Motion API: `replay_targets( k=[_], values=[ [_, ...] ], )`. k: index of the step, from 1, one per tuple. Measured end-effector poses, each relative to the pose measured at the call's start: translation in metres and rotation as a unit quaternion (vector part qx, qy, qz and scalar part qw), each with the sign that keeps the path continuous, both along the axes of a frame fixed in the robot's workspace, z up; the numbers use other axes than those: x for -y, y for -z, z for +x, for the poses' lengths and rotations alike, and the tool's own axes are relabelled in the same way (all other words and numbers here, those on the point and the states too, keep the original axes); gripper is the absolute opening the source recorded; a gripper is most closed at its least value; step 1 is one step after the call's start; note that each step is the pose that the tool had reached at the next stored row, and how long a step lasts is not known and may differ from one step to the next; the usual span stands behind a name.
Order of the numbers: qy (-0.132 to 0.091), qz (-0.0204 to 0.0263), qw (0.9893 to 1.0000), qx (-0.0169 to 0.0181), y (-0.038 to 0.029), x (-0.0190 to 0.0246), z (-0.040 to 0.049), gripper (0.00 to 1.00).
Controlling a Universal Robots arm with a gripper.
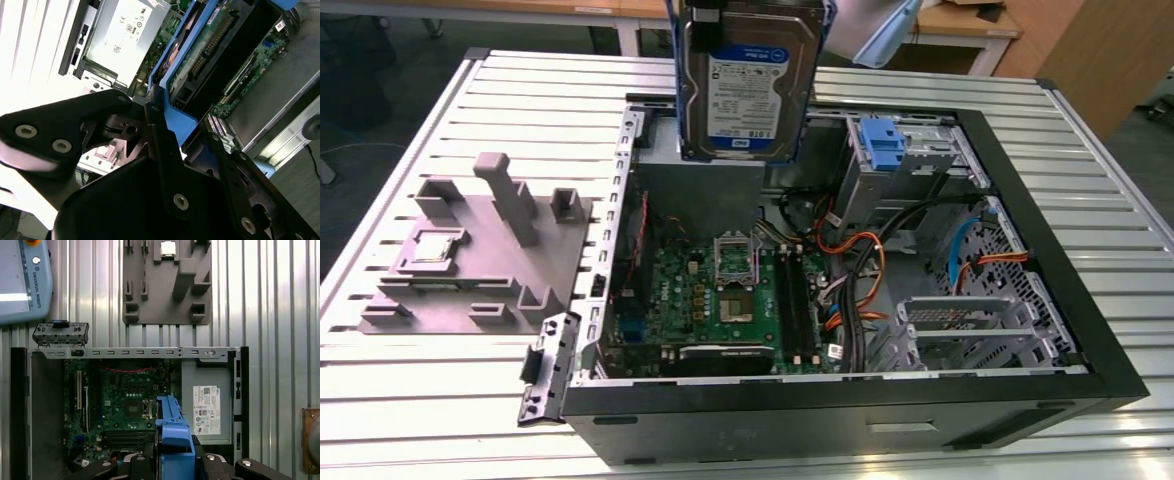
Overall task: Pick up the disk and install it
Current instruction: 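Pick up the disk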
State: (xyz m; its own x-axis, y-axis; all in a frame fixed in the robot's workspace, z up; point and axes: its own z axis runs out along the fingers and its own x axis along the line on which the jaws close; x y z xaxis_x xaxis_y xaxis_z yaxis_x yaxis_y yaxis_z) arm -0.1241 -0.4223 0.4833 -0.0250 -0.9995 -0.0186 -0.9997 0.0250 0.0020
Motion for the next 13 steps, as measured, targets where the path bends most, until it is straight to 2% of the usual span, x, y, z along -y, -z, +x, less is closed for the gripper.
replay_targets(
  k=[6,13],
  values=[
    [0.0,0.0,1.0,0.0,0.001,0.0051,0.0013,0.36],
    [0.0,0.0,1.0,0.0,0.0014,0.0066,0.0094,0.36]
  ],
)
